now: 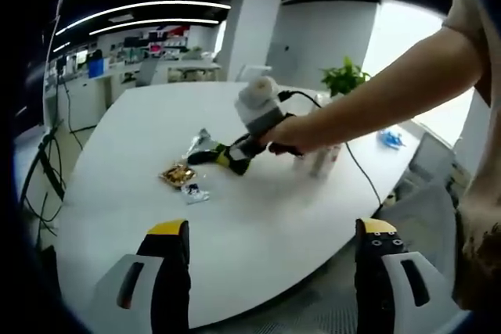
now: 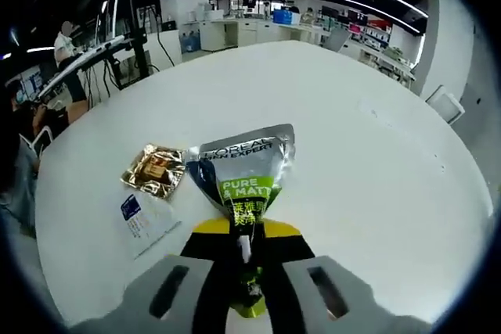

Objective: Arrange the skincare products in the storage area until every visible bottle or jar stands upright without overlapping.

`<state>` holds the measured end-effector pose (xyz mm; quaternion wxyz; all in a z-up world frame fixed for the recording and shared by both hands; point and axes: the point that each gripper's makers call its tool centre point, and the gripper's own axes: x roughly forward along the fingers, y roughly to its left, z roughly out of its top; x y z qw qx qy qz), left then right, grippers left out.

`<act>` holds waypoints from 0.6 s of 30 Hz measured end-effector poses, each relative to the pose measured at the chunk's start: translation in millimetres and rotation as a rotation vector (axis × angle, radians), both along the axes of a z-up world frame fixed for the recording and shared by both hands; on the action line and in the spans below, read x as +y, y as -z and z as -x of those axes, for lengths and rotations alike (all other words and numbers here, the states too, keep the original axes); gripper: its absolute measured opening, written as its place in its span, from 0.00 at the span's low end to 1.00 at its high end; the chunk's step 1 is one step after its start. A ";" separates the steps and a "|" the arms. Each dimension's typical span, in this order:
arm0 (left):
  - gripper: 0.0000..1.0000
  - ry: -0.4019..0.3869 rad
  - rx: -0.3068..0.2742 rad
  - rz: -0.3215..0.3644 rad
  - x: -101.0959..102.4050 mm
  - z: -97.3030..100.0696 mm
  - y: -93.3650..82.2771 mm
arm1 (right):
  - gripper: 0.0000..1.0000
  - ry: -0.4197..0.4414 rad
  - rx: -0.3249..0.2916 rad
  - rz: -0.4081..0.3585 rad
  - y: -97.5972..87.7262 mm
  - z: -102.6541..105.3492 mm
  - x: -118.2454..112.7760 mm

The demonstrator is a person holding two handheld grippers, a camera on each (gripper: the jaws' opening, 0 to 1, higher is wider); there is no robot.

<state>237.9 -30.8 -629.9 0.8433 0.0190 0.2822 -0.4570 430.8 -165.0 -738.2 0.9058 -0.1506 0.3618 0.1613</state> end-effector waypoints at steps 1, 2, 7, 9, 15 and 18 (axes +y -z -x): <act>0.84 -0.002 -0.001 -0.001 0.3 -0.2 -0.1 | 0.10 0.001 -0.003 0.006 -0.2 0.6 0.1; 0.84 -0.007 -0.005 -0.003 0.9 -1.1 -0.2 | 0.09 0.018 0.007 -0.012 0.8 0.9 2.6; 0.83 -0.017 -0.008 -0.005 1.6 -3.0 -0.3 | 0.08 0.030 0.026 -0.034 0.7 1.9 1.2; 0.83 -0.015 -0.006 -0.010 1.3 -2.6 0.6 | 0.08 0.041 0.043 -0.060 0.9 3.1 1.7; 0.83 -0.010 -0.009 -0.015 0.1 -2.2 1.2 | 0.08 0.020 0.045 -0.108 -5.7 15.2 12.8; 0.83 -0.014 -0.006 -0.011 0.3 -2.2 0.9 | 0.08 0.024 0.005 -0.192 -18.3 17.3 24.1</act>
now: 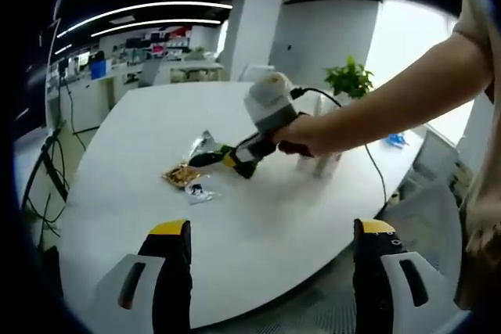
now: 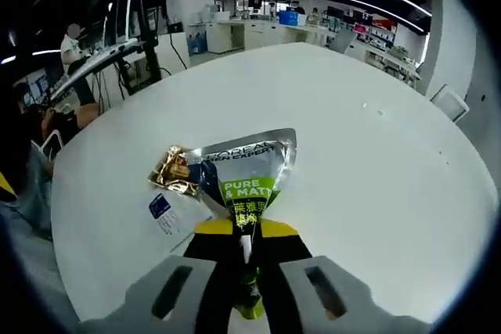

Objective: Arrange the skincare products in the storage area until every visible bottle or jar stands upright without overlapping.

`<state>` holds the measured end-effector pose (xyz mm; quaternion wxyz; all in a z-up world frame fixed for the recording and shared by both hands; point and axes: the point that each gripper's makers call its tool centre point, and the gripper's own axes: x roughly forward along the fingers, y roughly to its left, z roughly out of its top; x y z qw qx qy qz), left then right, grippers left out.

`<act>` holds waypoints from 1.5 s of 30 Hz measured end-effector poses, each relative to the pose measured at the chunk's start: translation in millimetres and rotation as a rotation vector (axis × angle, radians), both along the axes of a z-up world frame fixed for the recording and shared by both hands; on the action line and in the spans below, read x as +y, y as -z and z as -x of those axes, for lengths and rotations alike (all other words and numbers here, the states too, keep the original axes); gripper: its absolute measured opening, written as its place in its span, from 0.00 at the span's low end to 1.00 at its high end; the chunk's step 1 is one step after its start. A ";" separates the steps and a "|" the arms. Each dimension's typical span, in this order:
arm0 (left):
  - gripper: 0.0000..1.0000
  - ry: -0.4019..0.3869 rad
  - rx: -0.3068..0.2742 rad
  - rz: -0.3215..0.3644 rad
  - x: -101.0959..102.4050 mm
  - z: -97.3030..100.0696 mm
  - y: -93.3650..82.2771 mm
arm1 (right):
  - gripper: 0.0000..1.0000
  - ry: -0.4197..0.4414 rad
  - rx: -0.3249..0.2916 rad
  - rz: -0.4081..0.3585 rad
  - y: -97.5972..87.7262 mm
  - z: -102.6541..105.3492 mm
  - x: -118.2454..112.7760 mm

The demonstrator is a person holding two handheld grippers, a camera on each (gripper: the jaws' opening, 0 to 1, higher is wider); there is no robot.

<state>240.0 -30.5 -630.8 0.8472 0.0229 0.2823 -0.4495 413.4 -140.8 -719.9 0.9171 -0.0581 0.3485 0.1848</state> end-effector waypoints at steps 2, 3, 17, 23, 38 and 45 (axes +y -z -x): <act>0.83 -0.011 0.001 0.005 1.6 -1.6 -0.5 | 0.08 0.002 -0.017 -0.017 -7.9 2.8 2.9; 0.82 -0.019 0.002 0.011 2.5 -2.6 -1.2 | 0.08 -0.001 -0.034 -0.039 -14.6 5.5 6.8; 0.80 0.000 -0.014 -0.001 0.6 0.4 -0.8 | 0.08 0.006 -0.087 -0.176 -49.5 78.4 13.7; 0.80 0.024 -0.029 -0.024 -2.2 3.1 -1.9 | 0.08 -0.018 -0.132 -0.252 -72.1 111.2 18.7; 0.83 -0.018 0.033 0.045 -28.6 26.5 -33.5 | 0.08 0.038 -0.178 -0.361 -113.7 182.8 -10.8; 0.79 -0.012 0.050 0.137 -64.9 36.3 -65.7 | 0.08 0.050 -0.247 -0.358 -137.9 206.1 -27.0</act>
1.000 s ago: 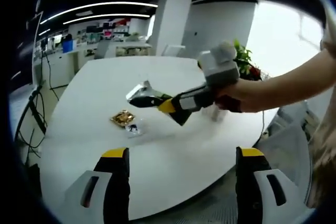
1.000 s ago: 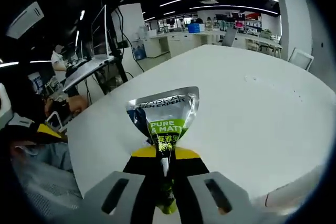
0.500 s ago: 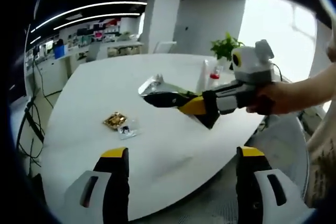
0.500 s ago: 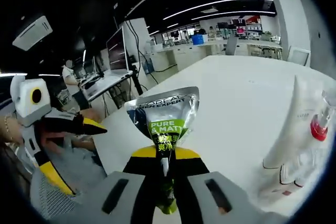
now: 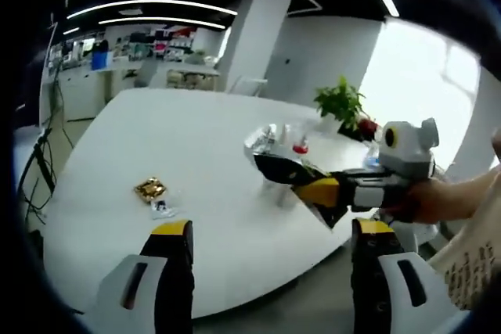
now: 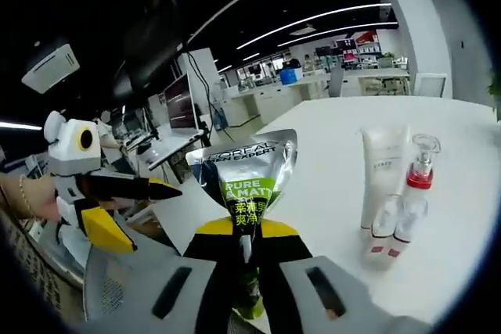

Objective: Arrange the skincare products in the storage area until every visible bottle or jar stands upright without overlapping.

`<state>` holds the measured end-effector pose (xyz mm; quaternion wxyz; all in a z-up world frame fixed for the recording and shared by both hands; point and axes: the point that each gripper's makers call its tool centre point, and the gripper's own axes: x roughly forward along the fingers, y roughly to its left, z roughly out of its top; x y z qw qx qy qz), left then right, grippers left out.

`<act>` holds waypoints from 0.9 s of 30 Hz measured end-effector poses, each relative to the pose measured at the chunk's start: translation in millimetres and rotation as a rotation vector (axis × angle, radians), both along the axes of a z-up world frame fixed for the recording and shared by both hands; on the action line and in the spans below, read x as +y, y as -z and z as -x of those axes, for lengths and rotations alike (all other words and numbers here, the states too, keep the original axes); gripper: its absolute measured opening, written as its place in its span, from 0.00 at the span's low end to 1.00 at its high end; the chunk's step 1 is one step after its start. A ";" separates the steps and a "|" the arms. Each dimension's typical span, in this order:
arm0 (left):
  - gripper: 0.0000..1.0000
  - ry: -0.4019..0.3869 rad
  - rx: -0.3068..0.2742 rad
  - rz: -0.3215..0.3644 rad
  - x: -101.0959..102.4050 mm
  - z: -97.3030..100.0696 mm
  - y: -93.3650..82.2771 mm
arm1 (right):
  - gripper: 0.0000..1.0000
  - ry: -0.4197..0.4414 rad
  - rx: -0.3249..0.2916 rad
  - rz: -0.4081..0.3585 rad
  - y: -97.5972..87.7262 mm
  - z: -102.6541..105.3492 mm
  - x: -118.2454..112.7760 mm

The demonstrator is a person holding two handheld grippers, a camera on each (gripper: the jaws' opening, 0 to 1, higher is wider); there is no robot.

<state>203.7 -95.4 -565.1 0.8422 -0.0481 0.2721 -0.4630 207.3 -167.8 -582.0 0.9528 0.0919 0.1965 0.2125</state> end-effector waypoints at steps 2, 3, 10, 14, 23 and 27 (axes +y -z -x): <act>0.78 0.004 -0.008 0.025 -12.8 2.7 -10.7 | 0.08 0.006 -0.011 -0.003 -4.6 7.3 -4.7; 0.77 0.006 -0.013 0.034 -17.9 4.1 -14.9 | 0.08 0.008 -0.014 -0.006 -6.0 10.2 -6.3; 0.69 0.007 0.027 0.159 -51.4 17.6 -40.4 | 0.09 0.020 -0.040 -0.062 -16.2 29.4 -12.6; 0.56 0.018 0.065 0.185 -64.2 26.5 -37.5 | 0.09 0.011 -0.053 -0.102 -22.0 37.6 -11.1; 0.21 -0.034 0.132 0.315 -79.9 28.0 -57.7 | 0.09 -0.054 -0.122 -0.155 -43.3 53.5 -11.1; 0.17 -0.045 0.156 0.342 -87.7 35.4 -66.2 | 0.11 -0.072 -0.164 -0.038 -50.3 58.4 -17.9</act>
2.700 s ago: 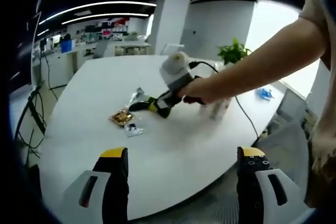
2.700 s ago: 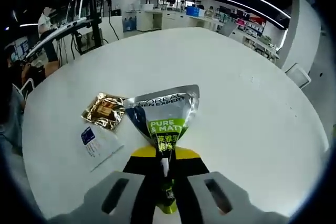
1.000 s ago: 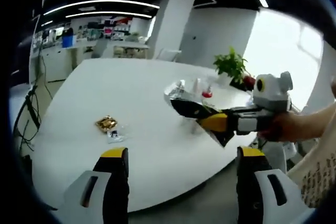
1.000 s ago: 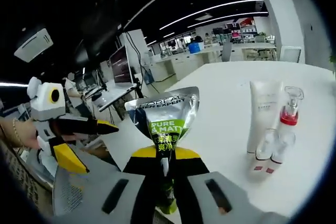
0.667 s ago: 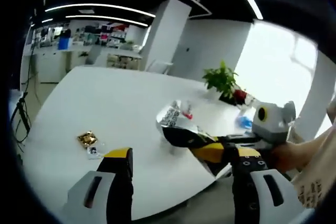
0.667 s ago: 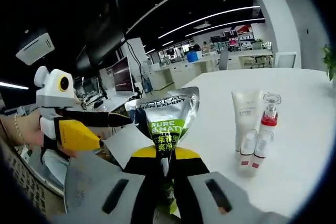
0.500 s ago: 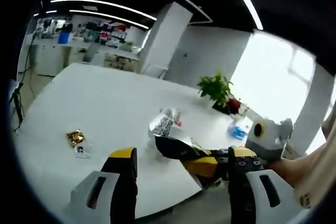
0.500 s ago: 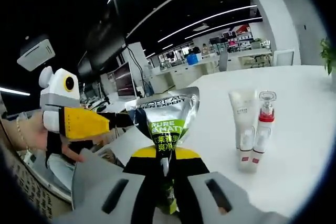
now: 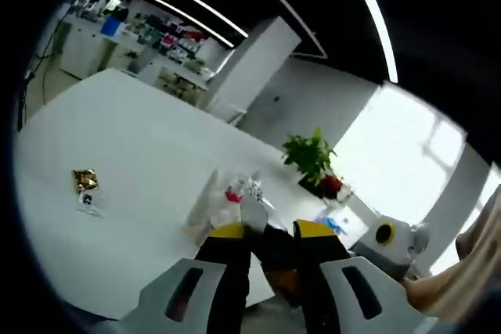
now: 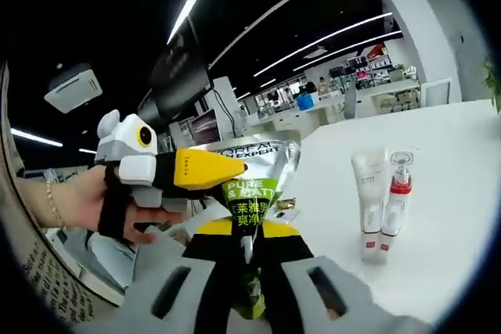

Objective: Arrange the skincare products in the storage area until every visible bottle or jar stands upright without overlapping.

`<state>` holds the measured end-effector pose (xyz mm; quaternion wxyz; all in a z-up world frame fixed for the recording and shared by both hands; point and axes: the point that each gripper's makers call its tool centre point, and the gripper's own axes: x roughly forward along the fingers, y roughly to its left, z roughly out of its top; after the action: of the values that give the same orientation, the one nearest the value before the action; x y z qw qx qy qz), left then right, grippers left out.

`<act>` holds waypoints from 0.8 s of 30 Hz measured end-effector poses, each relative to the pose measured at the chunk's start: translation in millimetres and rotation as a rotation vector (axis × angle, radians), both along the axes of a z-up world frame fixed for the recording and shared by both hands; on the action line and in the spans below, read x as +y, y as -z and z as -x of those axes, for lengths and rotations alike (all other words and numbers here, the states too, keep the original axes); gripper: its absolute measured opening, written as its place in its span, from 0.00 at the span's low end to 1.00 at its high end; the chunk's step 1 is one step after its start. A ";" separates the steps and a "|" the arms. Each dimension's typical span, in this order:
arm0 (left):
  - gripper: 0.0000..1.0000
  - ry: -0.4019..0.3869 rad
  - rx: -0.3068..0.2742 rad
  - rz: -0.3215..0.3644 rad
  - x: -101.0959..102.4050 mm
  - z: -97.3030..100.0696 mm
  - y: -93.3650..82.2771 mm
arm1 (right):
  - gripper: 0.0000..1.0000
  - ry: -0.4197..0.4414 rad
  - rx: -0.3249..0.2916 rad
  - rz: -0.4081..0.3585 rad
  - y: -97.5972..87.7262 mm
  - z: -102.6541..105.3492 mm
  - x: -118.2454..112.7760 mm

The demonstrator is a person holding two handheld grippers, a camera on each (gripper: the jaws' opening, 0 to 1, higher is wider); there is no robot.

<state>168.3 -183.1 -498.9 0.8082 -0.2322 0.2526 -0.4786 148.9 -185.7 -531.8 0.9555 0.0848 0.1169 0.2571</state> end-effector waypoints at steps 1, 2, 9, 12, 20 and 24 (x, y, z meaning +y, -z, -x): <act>0.16 0.002 -0.012 -0.005 -1.9 2.2 -1.8 | 0.12 -0.007 -0.012 0.033 -1.0 1.7 -0.9; 0.14 0.003 -0.020 -0.006 -4.3 5.5 -4.6 | 0.14 -0.013 -0.027 0.066 -2.3 4.1 -1.5; 0.01 0.015 -0.034 -0.031 -14.6 19.7 -8.7 | 0.30 -0.021 -0.022 0.009 -1.6 16.4 -10.0; 0.00 0.014 -0.022 -0.040 -14.0 22.0 -8.8 | 0.39 -0.052 -0.010 -0.033 -3.0 20.9 -9.4; 0.00 0.091 -0.042 -0.001 -14.6 29.5 -34.5 | 0.45 -0.155 -0.049 -0.218 -28.5 35.7 -20.3; 0.00 0.201 -0.061 0.017 -15.4 38.7 -54.5 | 0.42 -0.211 -0.064 -0.326 -47.5 37.7 -36.4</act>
<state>129.6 -198.6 -444.4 0.7613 -0.1979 0.2461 -0.5663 111.2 -222.1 -484.3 0.9002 0.2175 0.0515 0.3738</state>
